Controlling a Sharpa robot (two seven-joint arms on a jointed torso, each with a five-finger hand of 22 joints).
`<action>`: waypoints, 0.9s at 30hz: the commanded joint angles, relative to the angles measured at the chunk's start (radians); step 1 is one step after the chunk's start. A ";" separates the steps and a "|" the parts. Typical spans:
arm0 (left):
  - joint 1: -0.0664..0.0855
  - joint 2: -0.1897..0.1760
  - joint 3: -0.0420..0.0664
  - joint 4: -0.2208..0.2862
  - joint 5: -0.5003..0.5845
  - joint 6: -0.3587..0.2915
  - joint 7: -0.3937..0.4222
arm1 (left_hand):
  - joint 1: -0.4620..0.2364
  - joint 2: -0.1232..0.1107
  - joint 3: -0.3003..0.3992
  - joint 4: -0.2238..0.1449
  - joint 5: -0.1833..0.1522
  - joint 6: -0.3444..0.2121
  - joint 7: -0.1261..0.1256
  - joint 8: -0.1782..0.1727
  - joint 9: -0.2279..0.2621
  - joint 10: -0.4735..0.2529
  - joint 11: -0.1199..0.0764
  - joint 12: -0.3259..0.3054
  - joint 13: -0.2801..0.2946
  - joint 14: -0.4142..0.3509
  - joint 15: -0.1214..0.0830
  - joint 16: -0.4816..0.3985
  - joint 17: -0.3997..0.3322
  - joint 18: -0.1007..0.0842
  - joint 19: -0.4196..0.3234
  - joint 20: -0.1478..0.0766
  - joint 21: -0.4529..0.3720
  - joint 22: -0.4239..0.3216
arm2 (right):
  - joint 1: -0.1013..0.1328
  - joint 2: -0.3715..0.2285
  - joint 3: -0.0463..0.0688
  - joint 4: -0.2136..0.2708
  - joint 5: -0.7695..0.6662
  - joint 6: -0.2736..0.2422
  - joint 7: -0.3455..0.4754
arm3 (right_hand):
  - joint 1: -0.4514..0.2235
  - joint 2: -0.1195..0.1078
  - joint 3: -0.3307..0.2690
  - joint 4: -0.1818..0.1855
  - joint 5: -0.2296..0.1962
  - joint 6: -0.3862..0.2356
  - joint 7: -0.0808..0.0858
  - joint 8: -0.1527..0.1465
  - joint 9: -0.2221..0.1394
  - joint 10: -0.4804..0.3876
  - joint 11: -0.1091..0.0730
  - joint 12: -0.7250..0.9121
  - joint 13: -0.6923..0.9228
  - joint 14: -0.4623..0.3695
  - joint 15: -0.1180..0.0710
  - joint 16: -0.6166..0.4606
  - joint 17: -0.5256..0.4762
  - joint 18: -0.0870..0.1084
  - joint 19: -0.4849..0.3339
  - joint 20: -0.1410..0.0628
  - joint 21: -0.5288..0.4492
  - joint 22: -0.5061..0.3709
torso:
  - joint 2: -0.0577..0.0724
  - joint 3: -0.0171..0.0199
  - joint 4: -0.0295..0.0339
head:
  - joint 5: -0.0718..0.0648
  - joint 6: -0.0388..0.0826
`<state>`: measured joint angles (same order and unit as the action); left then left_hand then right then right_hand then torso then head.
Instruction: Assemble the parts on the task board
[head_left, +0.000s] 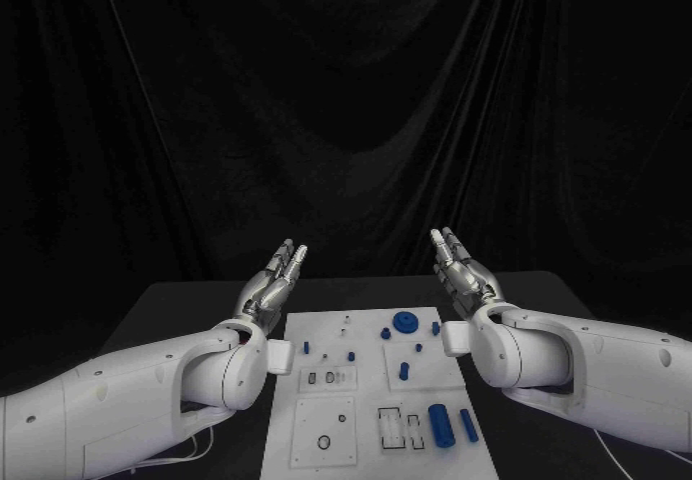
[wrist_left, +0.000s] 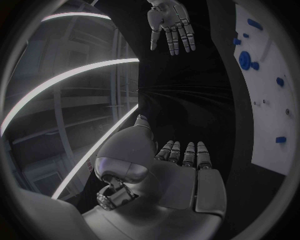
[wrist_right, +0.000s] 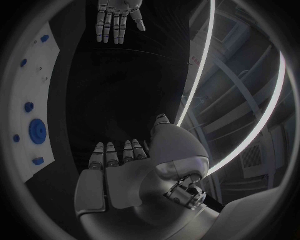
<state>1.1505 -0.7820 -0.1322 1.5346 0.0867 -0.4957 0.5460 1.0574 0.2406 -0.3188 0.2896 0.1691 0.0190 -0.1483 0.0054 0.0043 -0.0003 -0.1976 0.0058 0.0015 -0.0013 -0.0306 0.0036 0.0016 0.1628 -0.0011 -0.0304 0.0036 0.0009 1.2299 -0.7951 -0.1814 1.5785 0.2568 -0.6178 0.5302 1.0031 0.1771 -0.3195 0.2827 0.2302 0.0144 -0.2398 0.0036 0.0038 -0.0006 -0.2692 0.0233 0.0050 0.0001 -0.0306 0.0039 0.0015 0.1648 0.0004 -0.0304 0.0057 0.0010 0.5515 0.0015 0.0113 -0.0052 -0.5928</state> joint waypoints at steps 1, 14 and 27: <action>0.028 0.002 -0.023 -0.008 0.094 0.252 0.084 | 0.016 -0.010 -0.007 0.001 -0.012 0.015 -0.026 0.002 0.003 0.000 -0.023 -0.002 0.000 0.001 -0.177 -0.004 -0.002 0.017 0.001 -0.046 -0.004 -0.001 | 0.021 -0.003 -0.016 0.005 0.150 0.109 0.011 | 0.026 -0.015 -0.010 0.000 -0.028 0.005 -0.005 0.001 0.001 0.000 0.012 -0.004 0.000 0.000 -0.230 -0.004 -0.002 0.017 0.000 -0.094 -0.006 -0.001 | 0.000 0.0002 0.0003 | 0.000 0.000; 0.076 0.002 -0.079 -0.022 0.160 0.444 0.130 | 0.060 -0.015 0.008 0.001 -0.010 0.054 -0.013 0.009 0.009 0.000 -0.004 0.009 0.002 0.001 -0.121 -0.004 -0.002 0.016 0.001 0.009 -0.004 -0.001 | 0.031 -0.004 -0.026 0.005 0.171 0.122 0.011 | 0.003 -0.052 0.013 0.008 -0.065 0.048 0.035 0.012 0.009 0.002 0.122 0.026 0.006 0.000 -0.131 -0.004 -0.002 0.013 0.000 -0.012 -0.006 -0.001 | 0.000 0.0002 0.0003 | 0.000 0.000; 0.062 -0.012 -0.080 -0.101 0.170 0.592 0.101 | 0.088 -0.013 0.018 0.001 0.016 0.065 -0.011 0.010 0.011 0.000 0.001 0.013 0.003 0.001 -0.069 -0.004 -0.002 0.013 0.001 0.118 -0.004 -0.001 | 0.031 -0.011 -0.026 -0.060 0.141 0.332 -0.137 | 0.003 -0.135 0.112 0.011 -0.077 0.154 0.123 0.060 0.027 0.058 0.280 0.183 0.031 0.133 0.165 0.118 0.049 -0.007 0.221 0.246 0.142 0.082 | -0.002 -0.0012 0.0012 | 0.006 -0.097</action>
<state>1.2133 -0.7910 -0.2135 1.4346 0.2568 0.0447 0.6317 1.1336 0.2261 -0.3082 0.2909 0.1816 0.0783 -0.1580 0.0097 0.0135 -0.0002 -0.2061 0.0146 0.0032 -0.0014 -0.0304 0.0036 0.0009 0.1627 -0.0007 0.0824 0.0036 0.0012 1.2592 -0.8052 -0.2081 1.5255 0.4193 -0.3545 0.4497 1.0058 0.0491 -0.2123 0.2937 0.1539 0.1534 -0.1231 0.0577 0.0288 0.0487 -0.0045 0.1852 0.0321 0.1028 0.1131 0.0973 0.0396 0.1644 0.1744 0.1949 0.1193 0.0679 0.5488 0.0007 0.0112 0.0029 -0.6780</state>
